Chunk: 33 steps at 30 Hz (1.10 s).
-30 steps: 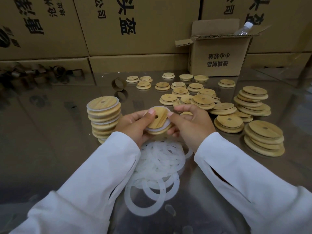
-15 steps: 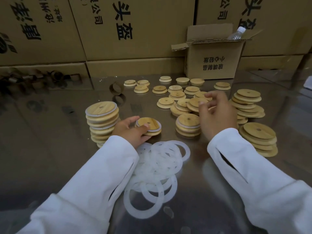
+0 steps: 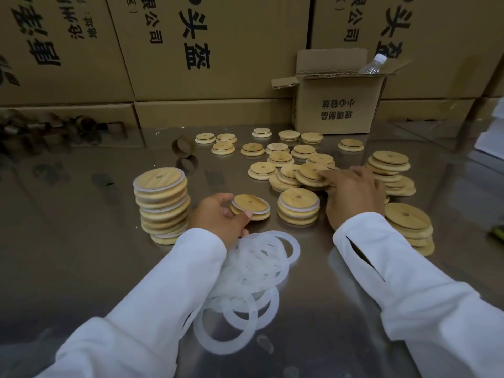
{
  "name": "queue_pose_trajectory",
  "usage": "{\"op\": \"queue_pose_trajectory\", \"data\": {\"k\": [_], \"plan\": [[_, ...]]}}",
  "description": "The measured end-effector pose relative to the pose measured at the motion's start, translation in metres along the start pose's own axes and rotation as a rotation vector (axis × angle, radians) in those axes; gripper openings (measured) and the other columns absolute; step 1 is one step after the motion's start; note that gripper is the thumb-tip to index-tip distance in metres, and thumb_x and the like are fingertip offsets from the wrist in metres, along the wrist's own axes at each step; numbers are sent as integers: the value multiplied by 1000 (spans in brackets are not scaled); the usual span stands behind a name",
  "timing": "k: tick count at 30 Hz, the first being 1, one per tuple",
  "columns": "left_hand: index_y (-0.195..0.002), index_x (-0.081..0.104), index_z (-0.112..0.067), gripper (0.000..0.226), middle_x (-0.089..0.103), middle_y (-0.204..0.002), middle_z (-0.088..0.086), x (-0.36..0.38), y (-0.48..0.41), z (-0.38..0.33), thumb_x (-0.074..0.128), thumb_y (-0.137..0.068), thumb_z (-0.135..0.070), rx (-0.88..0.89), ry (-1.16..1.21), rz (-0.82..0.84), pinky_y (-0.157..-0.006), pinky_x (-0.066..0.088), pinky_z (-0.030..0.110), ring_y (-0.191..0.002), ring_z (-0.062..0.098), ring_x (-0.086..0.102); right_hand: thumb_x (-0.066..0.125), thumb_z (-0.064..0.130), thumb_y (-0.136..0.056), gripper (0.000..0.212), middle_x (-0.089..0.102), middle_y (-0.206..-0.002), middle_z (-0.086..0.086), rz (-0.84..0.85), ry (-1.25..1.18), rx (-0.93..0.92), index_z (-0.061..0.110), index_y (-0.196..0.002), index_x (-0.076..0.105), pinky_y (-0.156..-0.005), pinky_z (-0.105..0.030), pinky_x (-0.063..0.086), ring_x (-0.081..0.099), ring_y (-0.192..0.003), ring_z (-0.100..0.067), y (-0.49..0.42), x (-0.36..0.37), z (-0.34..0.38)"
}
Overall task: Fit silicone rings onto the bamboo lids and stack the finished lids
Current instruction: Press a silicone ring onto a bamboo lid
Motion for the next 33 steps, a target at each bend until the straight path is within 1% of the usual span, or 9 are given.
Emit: {"op": "queue_pose_trajectory", "data": {"k": [5, 7, 9, 11, 13, 17, 21, 25, 33], "plan": [[-129, 51, -19, 47, 64, -67, 1, 4, -2, 0, 65, -85, -24, 29, -170, 47, -79, 47, 29, -76, 18, 63, 59, 20, -87, 44, 52, -133, -4, 12, 10, -22, 24, -130, 50, -108, -44, 21, 32, -132, -25, -1, 2, 2], [-105, 61, -29, 21, 61, -73, 6, 5, -3, 1, 61, -87, -19, 36, -199, 55, -81, 47, 33, -82, 27, 63, 58, 22, -87, 43, 53, -131, -4, 16, 18, -27, 24, -129, 49, -108, -45, 20, 33, -131, -24, -3, 2, 2], [-78, 57, -34, 28, 62, -81, 7, 5, -6, 3, 52, -88, -8, 42, -196, 21, -76, 49, 34, -80, 30, 62, 57, 22, -88, 42, 55, -128, -4, 20, 35, -27, 26, -129, 49, -108, -46, 20, 35, -129, -25, -4, 2, 3], [-109, 61, -28, 37, 60, -103, 10, 6, -9, 6, 46, -88, -1, 27, -137, -7, -71, 49, 32, -86, 33, 61, 55, 23, -89, 41, 56, -127, -5, 30, 62, -42, 28, -129, 48, -108, -47, 20, 36, -127, -26, -3, 3, 4], [-131, 48, -22, 50, 51, -110, 8, 5, -12, 8, 44, -87, 1, 31, -84, -35, -63, 49, 33, -85, 33, 59, 56, 23, -89, 38, 55, -128, -4, 32, 65, -51, 28, -126, 52, -109, -49, 17, 36, -127, -26, -3, 4, 4], [-117, 55, -20, 40, 48, -96, 1, 3, -11, 7, 47, -85, 2, 89, 3, -102, -60, 51, 36, -72, 28, 55, 61, 20, -85, 34, 55, -126, -3, -5, 46, -54, 23, -119, 56, -111, -51, 10, 38, -127, -24, -8, 4, 3], [-106, 55, -20, 32, 48, -91, -1, 3, -9, 6, 47, -85, 3, 87, 61, -108, -48, 42, 25, -57, 19, 51, 64, 22, -84, 57, 47, -138, -5, 35, 34, -124, 24, -135, 40, -112, -52, 7, 30, -135, -24, -16, 5, 6], [-102, 52, -22, 27, 48, -90, -3, 3, -7, 4, 49, -87, 0, 109, 70, -87, -50, 43, 25, -56, 16, 54, 60, 21, -87, 66, 37, -147, 1, 98, 79, -216, 31, -143, 27, -112, -54, 2, 20, -140, -22, -20, 7, 9], [-101, 53, -21, 25, 50, -89, -2, 2, -5, 3, 50, -88, -1, 129, 91, -91, -53, 47, 26, -58, 16, 56, 65, 28, -82, 67, 40, -130, -12, 77, 122, -169, 17, -140, 34, -110, -45, 22, 34, -124, -31, -19, 6, 10]]}}
Point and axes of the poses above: each hand's wrist, its own y-axis away from the middle knuckle, its own x-axis out of the palm, z = x × y, the point moved 2 cm from there along -y, towards the middle knuckle
